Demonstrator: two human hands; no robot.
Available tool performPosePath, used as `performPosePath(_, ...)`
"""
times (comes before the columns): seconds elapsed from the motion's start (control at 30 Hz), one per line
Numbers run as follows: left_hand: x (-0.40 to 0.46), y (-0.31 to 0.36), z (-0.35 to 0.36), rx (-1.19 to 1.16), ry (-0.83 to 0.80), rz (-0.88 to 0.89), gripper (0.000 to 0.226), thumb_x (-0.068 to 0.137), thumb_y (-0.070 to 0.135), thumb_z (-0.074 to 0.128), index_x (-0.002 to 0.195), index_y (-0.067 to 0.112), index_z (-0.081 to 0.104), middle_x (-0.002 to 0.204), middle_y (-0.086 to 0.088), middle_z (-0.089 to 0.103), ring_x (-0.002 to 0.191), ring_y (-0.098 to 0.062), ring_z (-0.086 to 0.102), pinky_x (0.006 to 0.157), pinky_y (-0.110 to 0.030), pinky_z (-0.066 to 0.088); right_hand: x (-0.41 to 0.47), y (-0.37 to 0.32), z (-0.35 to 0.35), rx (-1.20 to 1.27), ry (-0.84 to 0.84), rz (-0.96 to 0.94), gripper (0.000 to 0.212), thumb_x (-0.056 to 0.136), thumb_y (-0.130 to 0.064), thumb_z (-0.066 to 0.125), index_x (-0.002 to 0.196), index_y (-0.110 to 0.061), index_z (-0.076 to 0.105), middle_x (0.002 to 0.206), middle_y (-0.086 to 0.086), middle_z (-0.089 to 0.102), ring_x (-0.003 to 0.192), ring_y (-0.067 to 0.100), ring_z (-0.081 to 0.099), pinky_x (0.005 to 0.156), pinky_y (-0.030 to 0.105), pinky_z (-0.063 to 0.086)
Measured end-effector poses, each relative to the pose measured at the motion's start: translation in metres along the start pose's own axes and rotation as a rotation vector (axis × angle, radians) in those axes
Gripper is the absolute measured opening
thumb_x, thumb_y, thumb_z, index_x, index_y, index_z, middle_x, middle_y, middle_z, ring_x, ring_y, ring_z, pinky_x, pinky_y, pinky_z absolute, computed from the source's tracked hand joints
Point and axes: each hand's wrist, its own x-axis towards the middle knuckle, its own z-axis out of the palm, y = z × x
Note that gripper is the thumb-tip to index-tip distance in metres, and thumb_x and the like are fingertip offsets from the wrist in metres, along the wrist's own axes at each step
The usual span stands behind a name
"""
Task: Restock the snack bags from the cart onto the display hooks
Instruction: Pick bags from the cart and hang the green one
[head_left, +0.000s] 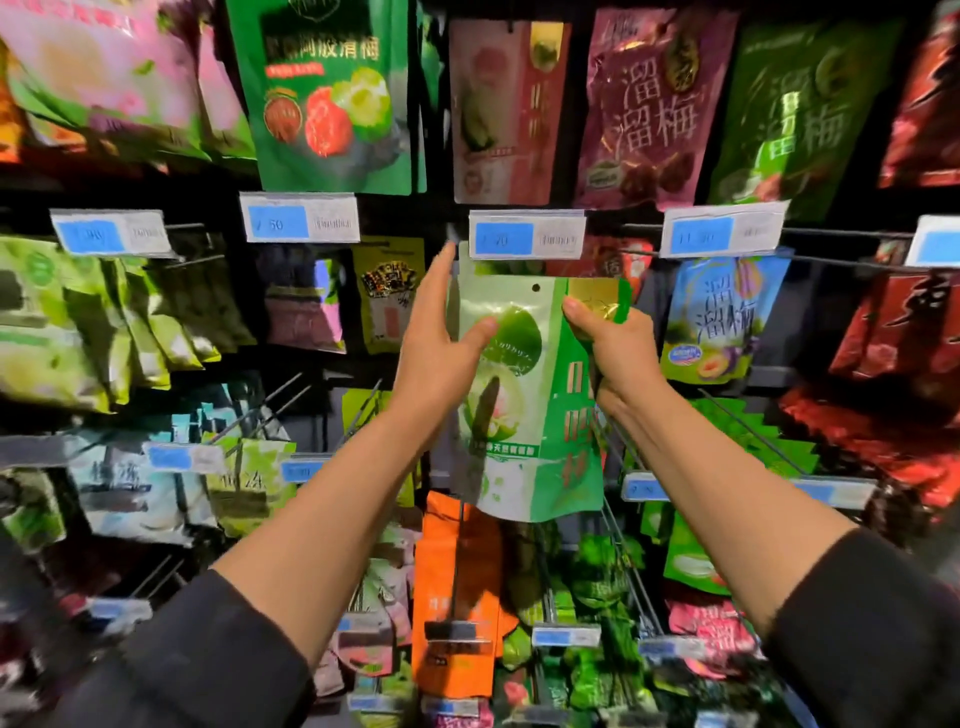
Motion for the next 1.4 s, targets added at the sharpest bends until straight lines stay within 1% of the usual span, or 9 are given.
performPosePath(0.13,0.017,0.012,0.005,0.087,0.025,0.043,0.073,0.092,0.008,0.059,0.152,0.024,0.020,0.162,0.000,0.009,0.149,-0.014,0.002,0.121,-0.041,0.009,0.014,-0.006,0.015,0.043,-0.019,0.006,0.012,0.084,-0.005,0.070,0.075,-0.013,0.070,0.072,0.002,0.073,0.067,0.019,0.069,0.073,0.039,0.058)
performPosePath(0.37,0.020,0.009,0.010,0.167,0.025,0.021,0.070,0.092,0.001,0.055,0.152,0.020,0.022,0.162,0.001,0.007,0.148,-0.017,-0.009,0.115,-0.028,0.000,0.017,-0.001,0.019,0.072,-0.001,0.037,0.015,0.086,-0.002,0.067,0.075,-0.011,0.063,0.050,-0.009,0.065,0.046,0.003,0.063,0.044,0.015,0.047)
performPosePath(0.67,0.025,0.008,0.013,0.201,0.024,0.000,0.071,0.092,0.000,0.054,0.152,0.017,0.021,0.161,0.004,0.010,0.148,-0.014,-0.009,0.120,-0.033,0.001,0.042,-0.008,0.033,0.004,0.047,-0.029,0.014,0.080,0.005,0.066,0.076,-0.009,0.068,0.081,0.012,0.070,0.077,0.026,0.066,0.078,0.049,0.056)
performPosePath(0.83,0.023,0.002,0.014,0.132,0.009,-0.039,0.073,0.093,-0.002,0.051,0.153,0.023,0.018,0.161,0.006,0.006,0.147,-0.011,-0.011,0.121,-0.038,0.006,0.045,-0.003,0.030,0.018,0.066,-0.059,0.014,0.079,0.004,0.069,0.092,0.010,0.067,0.088,0.019,0.070,0.077,0.027,0.064,0.074,0.044,0.055)
performPosePath(0.97,0.024,0.001,0.015,0.134,0.002,-0.006,0.078,0.091,-0.006,0.049,0.154,0.025,0.014,0.162,0.006,0.006,0.147,-0.011,-0.010,0.113,-0.019,0.006,0.043,-0.003,0.030,0.005,0.088,-0.103,0.018,0.073,0.002,0.069,0.084,0.016,0.064,0.079,0.017,0.066,0.071,0.025,0.062,0.066,0.038,0.051)
performPosePath(1.07,0.027,0.000,0.015,0.160,-0.007,0.028,0.080,0.087,-0.007,0.048,0.154,0.022,0.014,0.162,0.003,0.008,0.148,-0.016,-0.009,0.117,-0.028,0.003,0.042,-0.001,0.031,-0.024,0.128,-0.148,0.005,0.067,-0.004,0.069,0.063,-0.003,0.065,0.070,0.013,0.062,0.065,0.021,0.058,0.060,0.034,0.046)
performPosePath(1.13,0.029,-0.001,0.015,0.165,-0.015,0.043,0.080,0.087,-0.008,0.047,0.154,0.020,0.013,0.162,0.002,0.009,0.148,-0.017,-0.009,0.115,-0.023,0.003,0.045,-0.002,0.032,-0.007,0.143,-0.166,0.010,0.063,-0.007,0.068,0.058,-0.012,0.061,0.069,0.012,0.060,0.065,0.021,0.056,0.059,0.033,0.044)
performPosePath(1.2,0.030,-0.002,0.016,0.169,-0.020,0.058,0.080,0.088,-0.008,0.046,0.154,0.019,0.011,0.161,0.004,0.009,0.148,-0.018,-0.009,0.107,-0.010,0.003,0.049,-0.002,0.031,0.014,0.125,-0.167,0.011,0.063,-0.007,0.068,0.058,-0.013,0.061,0.071,0.013,0.061,0.068,0.022,0.057,0.062,0.034,0.046)
performPosePath(1.4,0.032,-0.008,0.018,0.177,-0.027,0.094,0.080,0.090,-0.007,0.047,0.154,0.020,0.009,0.161,0.004,0.009,0.148,-0.015,-0.008,0.108,-0.015,0.003,0.060,0.002,0.027,0.002,0.083,-0.081,0.013,0.072,0.002,0.072,0.068,-0.010,0.069,0.081,0.014,0.072,0.076,0.030,0.067,0.074,0.050,0.056)
